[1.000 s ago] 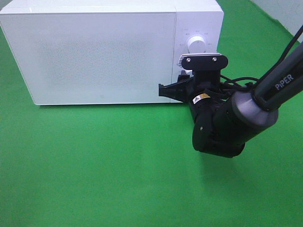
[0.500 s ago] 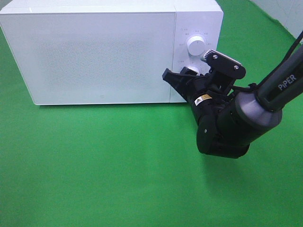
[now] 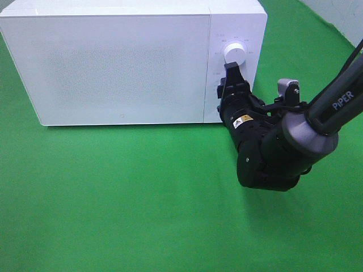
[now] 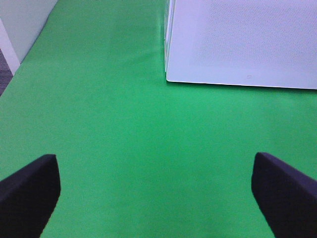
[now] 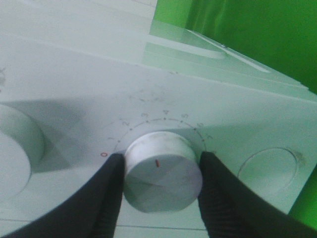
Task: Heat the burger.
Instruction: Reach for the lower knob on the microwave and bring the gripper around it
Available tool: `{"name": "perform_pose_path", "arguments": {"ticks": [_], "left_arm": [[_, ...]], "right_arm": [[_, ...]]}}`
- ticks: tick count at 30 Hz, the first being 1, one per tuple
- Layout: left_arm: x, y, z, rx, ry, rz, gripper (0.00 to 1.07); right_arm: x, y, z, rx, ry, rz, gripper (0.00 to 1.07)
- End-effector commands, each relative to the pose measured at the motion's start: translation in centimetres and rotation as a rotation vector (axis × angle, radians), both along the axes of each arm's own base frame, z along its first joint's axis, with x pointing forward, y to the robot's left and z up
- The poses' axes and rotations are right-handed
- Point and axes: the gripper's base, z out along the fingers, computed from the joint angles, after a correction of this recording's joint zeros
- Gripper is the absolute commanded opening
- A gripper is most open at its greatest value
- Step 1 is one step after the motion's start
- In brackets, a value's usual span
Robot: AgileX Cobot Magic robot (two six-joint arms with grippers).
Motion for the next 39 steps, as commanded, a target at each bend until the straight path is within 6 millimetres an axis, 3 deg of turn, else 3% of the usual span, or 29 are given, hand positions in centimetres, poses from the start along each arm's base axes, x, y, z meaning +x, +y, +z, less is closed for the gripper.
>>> {"name": "perform_pose_path", "arguments": {"ticks": [1, 13, 30, 39], "left_arm": [[-0.28, 0.0, 0.0, 0.0, -0.029, 0.001, 0.97], [-0.28, 0.0, 0.0, 0.0, -0.029, 0.001, 0.97], [-0.28, 0.0, 0.0, 0.0, -0.029, 0.001, 0.97], [-0.28, 0.0, 0.0, 0.0, -0.029, 0.001, 0.97]], "right_arm": [[0.37, 2.28, 2.66, 0.194, -0.196, 0.163, 0.0], [0.42, 2.02, 2.67, 0.452, -0.164, 0.114, 0.0], [0.44, 1.96, 2.63, 0.456, -0.159, 0.106, 0.0], [0.54, 1.37, 2.46, 0.44, -0.157, 0.038, 0.06]]}}
